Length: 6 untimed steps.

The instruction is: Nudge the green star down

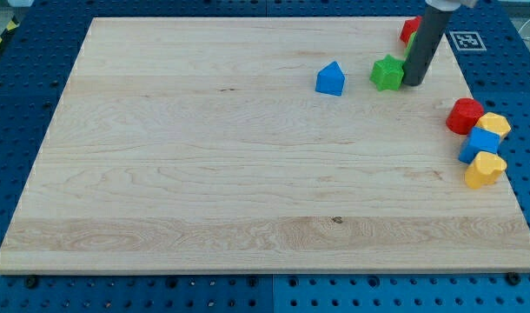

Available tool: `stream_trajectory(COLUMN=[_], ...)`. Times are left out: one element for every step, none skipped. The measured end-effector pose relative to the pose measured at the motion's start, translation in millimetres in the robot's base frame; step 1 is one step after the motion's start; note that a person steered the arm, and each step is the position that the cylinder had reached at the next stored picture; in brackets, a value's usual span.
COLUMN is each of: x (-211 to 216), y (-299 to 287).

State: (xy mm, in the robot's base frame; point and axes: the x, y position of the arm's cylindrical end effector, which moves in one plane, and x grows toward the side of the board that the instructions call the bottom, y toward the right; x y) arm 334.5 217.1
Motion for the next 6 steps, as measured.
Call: stream_trajectory(x=[-27.6, -35.4, -35.4, -35.1, -31.0, -18.4], y=[10.0, 9.6, 0.7, -19.1, -38.0, -40.7])
